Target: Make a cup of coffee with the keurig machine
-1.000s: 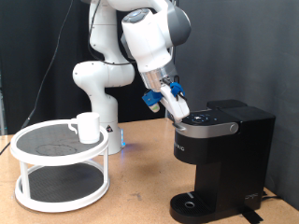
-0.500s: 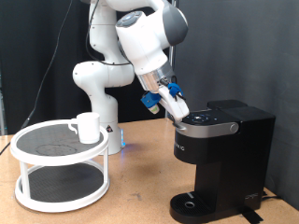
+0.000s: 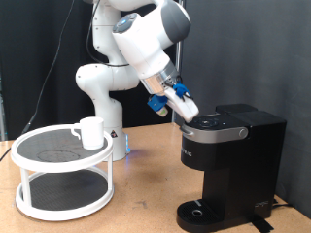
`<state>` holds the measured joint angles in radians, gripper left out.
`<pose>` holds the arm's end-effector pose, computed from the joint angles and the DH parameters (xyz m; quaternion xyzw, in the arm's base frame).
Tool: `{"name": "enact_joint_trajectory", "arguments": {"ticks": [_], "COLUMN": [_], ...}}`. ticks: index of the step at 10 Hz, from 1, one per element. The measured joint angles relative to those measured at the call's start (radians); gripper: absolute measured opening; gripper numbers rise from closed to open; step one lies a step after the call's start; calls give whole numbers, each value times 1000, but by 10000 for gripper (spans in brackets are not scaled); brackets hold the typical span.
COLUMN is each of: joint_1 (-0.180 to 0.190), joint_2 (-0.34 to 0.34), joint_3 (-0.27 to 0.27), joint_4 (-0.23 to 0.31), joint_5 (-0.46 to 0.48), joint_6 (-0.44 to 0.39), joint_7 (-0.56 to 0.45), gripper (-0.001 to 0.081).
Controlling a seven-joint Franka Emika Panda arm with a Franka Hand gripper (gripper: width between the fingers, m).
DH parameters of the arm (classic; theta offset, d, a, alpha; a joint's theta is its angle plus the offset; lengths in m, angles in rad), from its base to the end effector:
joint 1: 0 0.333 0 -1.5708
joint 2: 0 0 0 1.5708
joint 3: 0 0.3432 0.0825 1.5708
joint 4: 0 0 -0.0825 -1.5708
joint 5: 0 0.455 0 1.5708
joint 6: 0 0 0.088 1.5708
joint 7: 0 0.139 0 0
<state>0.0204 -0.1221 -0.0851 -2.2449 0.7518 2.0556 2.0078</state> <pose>0.5632 0.0194 0.3899 -0.3166 0.8910 0.2856 0.1557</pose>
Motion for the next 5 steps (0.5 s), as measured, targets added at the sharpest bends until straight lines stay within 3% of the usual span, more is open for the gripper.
{"name": "enact_joint_trajectory", "arguments": {"ticks": [2, 5], "joint_1": [0, 0], "joint_2": [-37, -51], "joint_3": [-13, -11], "joint_4": [8, -32], "joint_5": [57, 77], "joint_6": [-57, -12], "joint_7": [-27, -62], "gripper": [0, 0]}}
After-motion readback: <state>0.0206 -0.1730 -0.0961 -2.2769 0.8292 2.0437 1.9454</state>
